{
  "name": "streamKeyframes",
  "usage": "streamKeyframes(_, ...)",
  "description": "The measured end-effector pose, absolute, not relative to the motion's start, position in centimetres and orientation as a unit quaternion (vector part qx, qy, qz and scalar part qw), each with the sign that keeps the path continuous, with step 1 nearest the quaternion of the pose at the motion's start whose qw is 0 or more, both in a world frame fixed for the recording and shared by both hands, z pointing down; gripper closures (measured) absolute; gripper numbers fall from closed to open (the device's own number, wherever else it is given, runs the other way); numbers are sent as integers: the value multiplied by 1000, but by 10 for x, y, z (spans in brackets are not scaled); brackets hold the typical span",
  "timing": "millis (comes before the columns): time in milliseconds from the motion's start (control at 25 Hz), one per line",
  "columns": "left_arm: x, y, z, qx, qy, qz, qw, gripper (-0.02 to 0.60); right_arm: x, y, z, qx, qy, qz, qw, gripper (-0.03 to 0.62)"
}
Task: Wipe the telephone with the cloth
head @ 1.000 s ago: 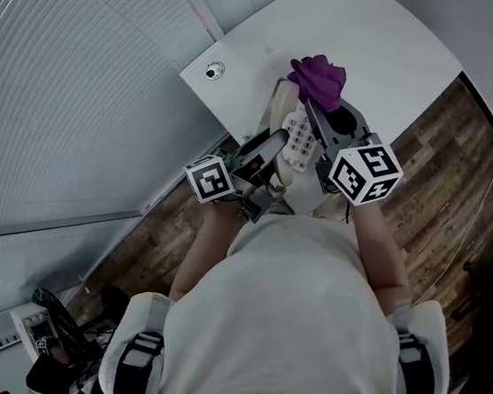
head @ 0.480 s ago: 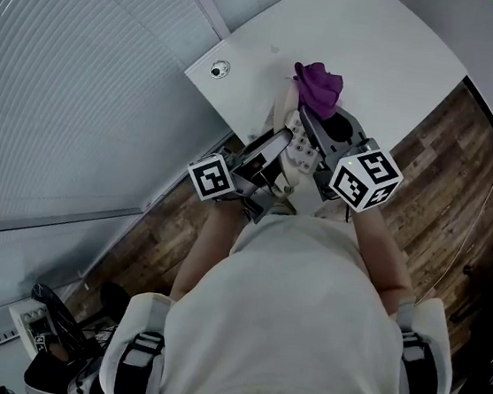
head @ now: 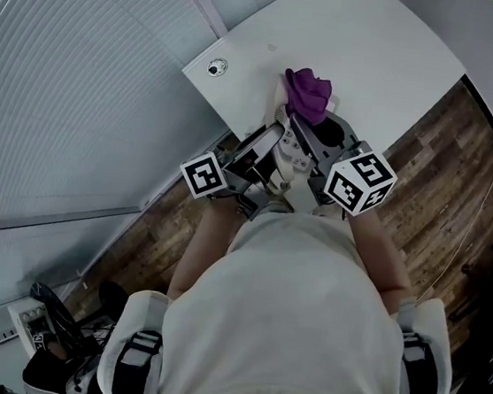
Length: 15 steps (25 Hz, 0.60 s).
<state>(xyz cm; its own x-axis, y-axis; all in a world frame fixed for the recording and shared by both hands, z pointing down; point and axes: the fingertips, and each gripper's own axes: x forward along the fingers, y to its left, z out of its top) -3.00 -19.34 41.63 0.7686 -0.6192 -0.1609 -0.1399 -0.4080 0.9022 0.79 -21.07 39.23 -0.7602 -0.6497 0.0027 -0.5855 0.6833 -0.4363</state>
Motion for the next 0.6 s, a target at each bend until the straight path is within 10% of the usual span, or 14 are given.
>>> streamKeyframes(600,-31,-195,405,796,-227,-272,491,371,-5,-192,394,-268,933,-228,73,505)
